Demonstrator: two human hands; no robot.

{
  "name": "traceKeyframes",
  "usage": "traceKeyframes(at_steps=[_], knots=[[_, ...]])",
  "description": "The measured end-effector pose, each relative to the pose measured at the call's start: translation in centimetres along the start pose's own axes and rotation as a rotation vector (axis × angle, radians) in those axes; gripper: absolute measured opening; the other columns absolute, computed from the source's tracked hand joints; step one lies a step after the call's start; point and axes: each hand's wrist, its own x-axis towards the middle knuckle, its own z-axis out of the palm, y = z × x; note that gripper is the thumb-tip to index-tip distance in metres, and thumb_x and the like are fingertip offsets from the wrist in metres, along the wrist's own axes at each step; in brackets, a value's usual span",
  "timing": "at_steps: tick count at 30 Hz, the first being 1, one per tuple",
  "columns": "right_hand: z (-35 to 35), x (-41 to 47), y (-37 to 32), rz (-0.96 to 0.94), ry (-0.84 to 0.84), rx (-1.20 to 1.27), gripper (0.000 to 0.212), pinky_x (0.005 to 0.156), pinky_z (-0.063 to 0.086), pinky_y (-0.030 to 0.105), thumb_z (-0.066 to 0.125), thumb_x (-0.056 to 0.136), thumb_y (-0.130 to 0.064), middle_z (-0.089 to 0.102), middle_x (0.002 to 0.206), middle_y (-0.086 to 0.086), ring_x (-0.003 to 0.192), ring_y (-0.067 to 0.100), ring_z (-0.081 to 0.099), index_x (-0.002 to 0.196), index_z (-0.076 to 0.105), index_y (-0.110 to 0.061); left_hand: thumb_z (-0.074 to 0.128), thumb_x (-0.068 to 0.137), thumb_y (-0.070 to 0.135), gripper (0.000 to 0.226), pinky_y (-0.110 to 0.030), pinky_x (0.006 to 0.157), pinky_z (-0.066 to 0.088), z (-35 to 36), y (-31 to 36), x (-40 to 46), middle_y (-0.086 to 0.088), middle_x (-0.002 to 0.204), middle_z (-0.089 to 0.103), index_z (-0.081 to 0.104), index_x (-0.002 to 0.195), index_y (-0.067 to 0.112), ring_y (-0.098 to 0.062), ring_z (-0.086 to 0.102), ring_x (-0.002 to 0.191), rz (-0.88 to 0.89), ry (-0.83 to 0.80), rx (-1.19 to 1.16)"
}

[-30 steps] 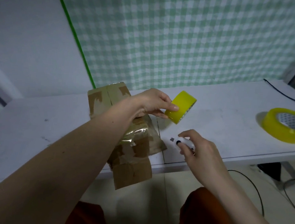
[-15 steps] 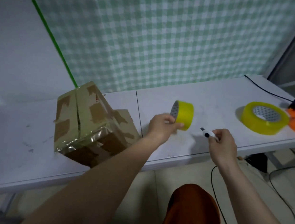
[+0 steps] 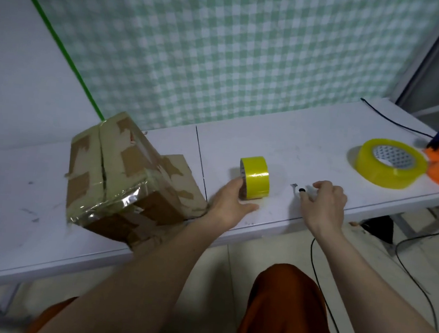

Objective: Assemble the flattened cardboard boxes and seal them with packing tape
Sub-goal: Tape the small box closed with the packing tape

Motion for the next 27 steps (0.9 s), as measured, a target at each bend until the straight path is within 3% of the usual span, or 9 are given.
traceKeyframes(at_steps=[4,10,12,14,17,20,22,25,27], knots=[[-1.0,-1.8,-0.9,-0.105,0.063,0.062,0.039,0.096,0.031,0.038,0.058,0.092,-0.017,0.041,0.131,0.024,0.122,0.037,0.033,0.126,0.050,-0.001,0.067,0.089,0.021,0.059,-0.018,0.101,0.031,-1.4,0.7,-4.4,0.000,0.140,0.047,0.040,0.141,0.017,-0.014,0.043,0.128,0.144,0.119,0.128],[-1.6,-8.1,-5.2,-0.486,0.159,0.277,0.024,0.090,0.043,0.047,0.051,0.093,-0.011,0.049,0.112,0.013,0.107,0.029,0.045,0.116,0.056,-0.007,0.055,0.089,0.009,0.039,-0.038,0.115,0.031,-8.3,-0.4,-15.1,-0.007,0.138,0.050,0.049,0.128,0.008,-0.019,0.040,0.138,0.769,0.470,0.289],[-1.7,-11.1,-8.2,-0.679,0.184,0.329,0.023,0.092,0.043,0.039,0.046,0.093,-0.012,0.051,0.110,0.011,0.105,0.026,0.046,0.112,0.057,-0.005,0.055,0.090,0.015,0.043,-0.047,0.117,0.025,-12.1,-1.3,-16.5,-0.009,0.142,0.045,0.046,0.131,0.005,-0.025,0.035,0.140,0.718,0.686,0.376],[-1.9,-14.3,-12.0,-0.881,0.180,0.381,0.024,0.097,0.037,0.025,0.045,0.093,-0.011,0.054,0.111,0.012,0.107,0.024,0.048,0.108,0.060,-0.001,0.045,0.095,0.032,0.049,-0.049,0.119,0.014,-15.9,-2.3,-16.5,-0.007,0.148,0.040,0.044,0.138,0.010,-0.025,0.027,0.144,0.461,0.750,0.470],[-1.6,-18.2,-18.2,-1.099,0.016,0.437,0.025,0.102,0.037,0.024,0.044,0.095,-0.011,0.058,0.117,0.013,0.113,0.022,0.050,0.109,0.062,0.000,0.012,0.093,0.060,0.070,-0.055,0.118,0.007,-19.4,-4.9,-14.6,0.000,0.157,0.029,0.037,0.147,0.024,-0.024,0.017,0.147,0.129,0.470,0.590],[-0.5,-18.1,-23.8,-1.003,-0.369,0.234,0.042,0.115,0.022,0.031,0.037,0.101,-0.031,0.039,0.148,0.008,0.138,0.018,0.030,0.134,0.049,-0.007,-0.001,0.091,0.072,0.080,-0.055,0.117,0.016,-20.2,-7.2,-13.0,0.002,0.160,0.022,0.026,0.152,0.027,-0.026,0.014,0.148,0.245,0.260,0.654],[0.8,-15.9,-25.7,-0.893,-0.565,0.065,0.051,0.116,0.015,0.031,0.030,0.101,-0.043,0.027,0.155,0.003,0.144,0.017,0.019,0.141,0.042,-0.014,0.002,0.090,0.073,0.080,-0.049,0.121,0.009,-20.1,-7.0,-12.9,0.004,0.162,0.015,0.019,0.154,0.028,-0.023,0.003,0.150,0.271,0.230,0.619],[3.0,-13.5,-25.4,-0.812,-0.617,0.001,0.045,0.110,0.022,0.031,0.029,0.101,-0.046,0.039,0.148,-0.007,0.141,0.012,0.026,0.133,0.052,-0.025,0.009,0.084,0.076,0.085,-0.032,0.120,-0.004,-19.7,-6.2,-13.4,0.009,0.162,0.004,0.012,0.154,0.030,-0.012,-0.011,0.148,0.177,0.198,0.522],[3.5,-12.7,-24.0,-0.731,-0.588,0.243,0.038,0.112,0.026,0.030,0.036,0.100,-0.044,0.049,0.141,-0.012,0.135,0.006,0.036,0.124,0.061,-0.029,0.014,0.085,0.077,0.085,-0.029,0.118,-0.001,-19.4,-5.6,-13.4,0.009,0.162,0.009,0.019,0.153,0.027,-0.009,-0.010,0.147,0.157,0.189,0.514]])
